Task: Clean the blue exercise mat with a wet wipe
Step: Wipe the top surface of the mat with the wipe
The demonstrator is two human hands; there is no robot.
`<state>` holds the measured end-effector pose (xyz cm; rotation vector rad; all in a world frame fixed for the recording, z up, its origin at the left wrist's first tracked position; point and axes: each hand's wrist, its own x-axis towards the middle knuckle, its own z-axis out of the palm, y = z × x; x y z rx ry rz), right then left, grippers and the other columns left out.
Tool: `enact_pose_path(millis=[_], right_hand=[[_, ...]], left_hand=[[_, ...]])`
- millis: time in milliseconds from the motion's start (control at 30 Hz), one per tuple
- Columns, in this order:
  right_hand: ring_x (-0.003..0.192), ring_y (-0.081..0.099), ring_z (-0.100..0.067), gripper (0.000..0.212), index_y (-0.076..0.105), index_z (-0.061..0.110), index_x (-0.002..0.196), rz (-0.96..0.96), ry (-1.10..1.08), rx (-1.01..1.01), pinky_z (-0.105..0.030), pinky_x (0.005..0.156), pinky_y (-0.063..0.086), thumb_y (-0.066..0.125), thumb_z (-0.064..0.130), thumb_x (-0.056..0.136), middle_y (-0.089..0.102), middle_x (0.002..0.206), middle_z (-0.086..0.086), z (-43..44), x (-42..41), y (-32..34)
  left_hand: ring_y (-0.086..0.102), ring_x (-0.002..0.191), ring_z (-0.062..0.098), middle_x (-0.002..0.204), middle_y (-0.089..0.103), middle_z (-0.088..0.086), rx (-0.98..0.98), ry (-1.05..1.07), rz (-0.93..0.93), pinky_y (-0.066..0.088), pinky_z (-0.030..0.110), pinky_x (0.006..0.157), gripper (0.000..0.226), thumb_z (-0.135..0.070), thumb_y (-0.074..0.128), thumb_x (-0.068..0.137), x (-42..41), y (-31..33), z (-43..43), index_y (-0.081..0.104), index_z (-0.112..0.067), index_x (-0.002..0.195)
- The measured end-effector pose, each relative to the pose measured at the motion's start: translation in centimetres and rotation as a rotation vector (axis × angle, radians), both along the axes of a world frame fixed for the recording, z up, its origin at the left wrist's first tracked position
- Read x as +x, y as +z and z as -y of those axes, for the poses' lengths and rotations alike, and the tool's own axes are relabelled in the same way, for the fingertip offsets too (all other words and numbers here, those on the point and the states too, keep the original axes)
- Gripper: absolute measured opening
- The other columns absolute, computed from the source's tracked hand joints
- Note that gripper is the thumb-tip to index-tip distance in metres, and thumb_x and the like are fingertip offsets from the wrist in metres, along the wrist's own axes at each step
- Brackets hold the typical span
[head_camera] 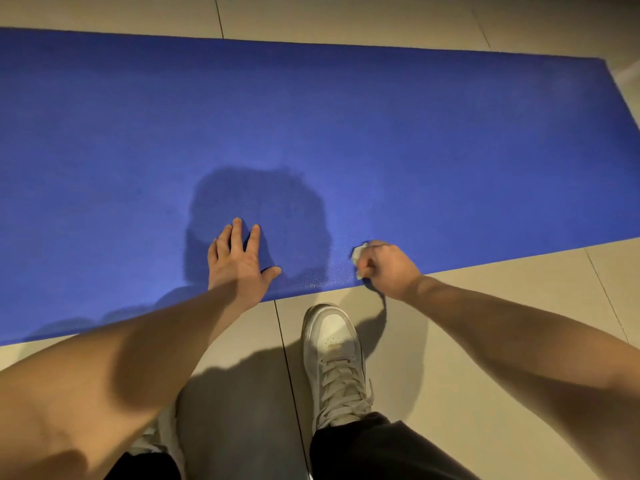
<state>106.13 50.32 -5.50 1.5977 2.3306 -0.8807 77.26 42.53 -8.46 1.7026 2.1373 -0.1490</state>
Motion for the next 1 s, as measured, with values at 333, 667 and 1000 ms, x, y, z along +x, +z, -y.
enact_pose_path(millis=[333,667,1000], right_hand=[[0.077,0.048,-0.024,0.015,0.059,-0.003,0.076,-0.171,0.126,0.082,-0.027,0.069,0.039,0.049,-0.014,0.073,0.054,0.079,-0.005,-1.1,-6.9,-0.8],[0.066,0.034,-0.027,0.023,0.045,0.012,0.059,-0.145,-0.294,0.128,-0.034,0.057,0.032,0.047,-0.011,0.062,0.039,0.067,-0.011,0.5,-9.4,-1.2],[0.072,0.058,-0.019,0.024,0.056,0.007,0.084,-0.669,-0.652,-0.292,-0.023,0.062,0.053,0.048,-0.01,0.1,0.059,0.081,-0.01,3.8,-11.6,5.0]], left_hand=[[0.008,0.149,0.03,0.165,0.006,0.007,0.023,-0.023,-0.036,0.016,0.045,0.12,0.067,-0.047,0.043,0.101,-0.8,0.8,-0.7,0.016,-0.026,0.158],[0.025,0.139,0.032,0.155,0.025,0.009,0.059,0.008,-0.025,0.023,0.045,0.115,0.058,-0.037,0.051,0.096,-0.5,1.3,-1.9,0.034,-0.019,0.149],[0.059,0.117,0.025,0.116,0.068,-0.004,-0.033,0.384,0.73,0.048,0.046,0.101,0.023,-0.042,0.053,0.094,1.7,7.4,-1.2,0.062,-0.043,0.115]])
